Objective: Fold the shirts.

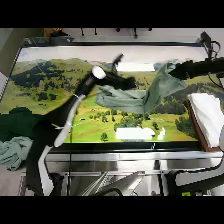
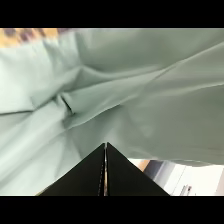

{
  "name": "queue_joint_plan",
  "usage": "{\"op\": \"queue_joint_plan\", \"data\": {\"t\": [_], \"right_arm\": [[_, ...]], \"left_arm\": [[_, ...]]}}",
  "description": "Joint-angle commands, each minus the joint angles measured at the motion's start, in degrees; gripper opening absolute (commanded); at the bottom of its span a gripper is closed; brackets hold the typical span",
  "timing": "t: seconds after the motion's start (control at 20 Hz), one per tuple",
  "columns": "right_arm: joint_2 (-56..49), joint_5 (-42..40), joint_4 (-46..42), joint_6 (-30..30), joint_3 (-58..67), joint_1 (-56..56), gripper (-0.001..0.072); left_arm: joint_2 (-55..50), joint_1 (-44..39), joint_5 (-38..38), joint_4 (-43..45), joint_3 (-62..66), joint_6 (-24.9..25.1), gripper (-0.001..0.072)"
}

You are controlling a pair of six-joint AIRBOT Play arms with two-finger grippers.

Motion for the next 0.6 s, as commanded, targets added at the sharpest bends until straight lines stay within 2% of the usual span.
{"op": "queue_joint_plan", "data": {"t": [0.0, 0.2, 0.25, 0.35, 0.4, 0.45, 0.5, 0.55], "right_arm": [[-1.62, -9.81, -0.04, 1.27, 0.07, 9.29, 0.0025], [-10.38, -31.41, 0.00, 0.90, 0.07, 28.44, 0.0032], [-13.49, -37.16, 0.28, 0.66, 0.07, 33.00, 0.0088], [-20.41, -54.88, 8.70, -8.87, 0.07, 42.88, 0.0338], [-23.06, -61.48, 14.49, -16.74, 0.11, 46.90, 0.0525], [-24.46, -63.34, 17.14, -21.81, 0.13, 49.05, 0.0512], [-24.65, -62.05, 16.44, -23.23, 0.13, 49.53, 0.0442], [-23.85, -59.45, 14.80, -22.99, 0.13, 48.81, 0.0438]], "left_arm": [[12.52, 13.46, -10.75, -0.94, 0.22, 2.19, 0.0015], [23.08, 26.45, -13.84, -0.92, -3.78, 3.93, 0.0015], [25.00, 27.98, -13.55, -0.85, -6.47, 5.92, 0.0015], [28.09, 30.36, -12.72, -0.94, -12.63, 8.76, 0.0015], [29.09, 30.62, -11.61, -0.92, -15.34, 9.81, 0.0015], [29.77, 30.71, -10.21, -0.96, -17.79, 10.93, 0.0015], [29.99, 30.69, -9.16, -0.96, -19.52, 12.50, 0.0015], [29.97, 30.64, -9.14, -0.94, -20.83, 13.99, 0.0015]]}}
